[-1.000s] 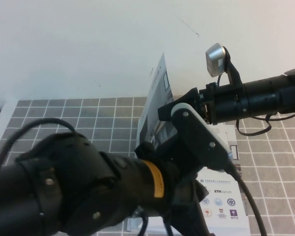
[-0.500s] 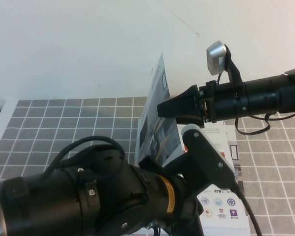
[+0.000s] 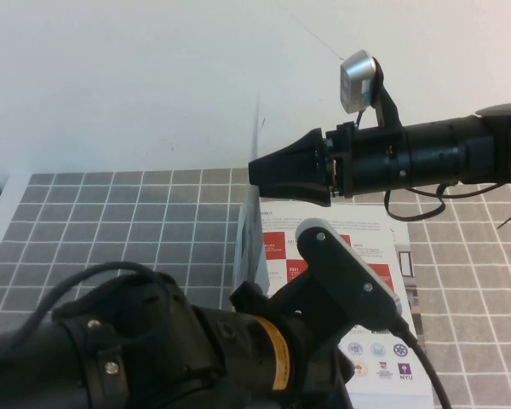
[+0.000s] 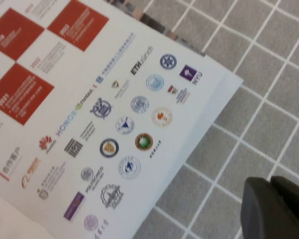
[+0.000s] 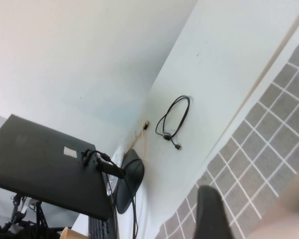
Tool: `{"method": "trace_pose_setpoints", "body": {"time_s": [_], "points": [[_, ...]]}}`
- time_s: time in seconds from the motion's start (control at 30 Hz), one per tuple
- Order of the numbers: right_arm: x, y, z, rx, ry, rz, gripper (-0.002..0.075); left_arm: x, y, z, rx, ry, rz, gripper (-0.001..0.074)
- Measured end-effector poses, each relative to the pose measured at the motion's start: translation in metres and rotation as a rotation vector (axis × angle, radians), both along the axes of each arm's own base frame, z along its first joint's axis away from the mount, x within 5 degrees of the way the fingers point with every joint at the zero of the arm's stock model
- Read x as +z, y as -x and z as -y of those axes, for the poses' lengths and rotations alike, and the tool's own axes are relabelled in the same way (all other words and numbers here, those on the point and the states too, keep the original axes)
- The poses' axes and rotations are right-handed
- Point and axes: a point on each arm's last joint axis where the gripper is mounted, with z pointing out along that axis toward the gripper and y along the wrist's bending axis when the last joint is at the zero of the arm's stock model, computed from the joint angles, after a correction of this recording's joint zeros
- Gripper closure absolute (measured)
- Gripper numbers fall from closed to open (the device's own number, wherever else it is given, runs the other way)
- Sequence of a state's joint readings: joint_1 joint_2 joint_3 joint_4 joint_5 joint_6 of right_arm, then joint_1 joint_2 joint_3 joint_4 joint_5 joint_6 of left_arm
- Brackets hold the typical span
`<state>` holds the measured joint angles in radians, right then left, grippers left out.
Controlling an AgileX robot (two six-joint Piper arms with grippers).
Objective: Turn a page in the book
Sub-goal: Open the closed book
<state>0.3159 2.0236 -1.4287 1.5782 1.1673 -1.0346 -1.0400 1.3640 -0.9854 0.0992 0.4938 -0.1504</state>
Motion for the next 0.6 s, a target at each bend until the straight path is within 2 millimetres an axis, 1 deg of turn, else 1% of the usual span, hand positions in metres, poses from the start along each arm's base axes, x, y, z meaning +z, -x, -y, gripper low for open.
{"method": "trace_pose_setpoints", "body": {"time_s": [0.13,0.3,0.47,0.6], "points": [[0.005,-0.001,-0.003,0.005,-0.004,0.005,0.0318,-0.007,-0.006,0.007,-0.036,0.011,0.087,0.0738],[0.01,-0.003,-0.004,0.008,-0.001,0.01,0.0318,-0.024,-0.018,0.012,-0.056,-0.071,0.142,0.0738],[0.01,-0.002,-0.004,0.012,0.005,0.003,0.0318,-0.041,-0.034,0.009,0.004,-0.166,0.154,0.0738],[0.01,-0.002,-0.004,0.012,0.007,-0.003,0.0318,-0.045,-0.046,0.002,0.086,-0.195,0.169,0.0738]]}}
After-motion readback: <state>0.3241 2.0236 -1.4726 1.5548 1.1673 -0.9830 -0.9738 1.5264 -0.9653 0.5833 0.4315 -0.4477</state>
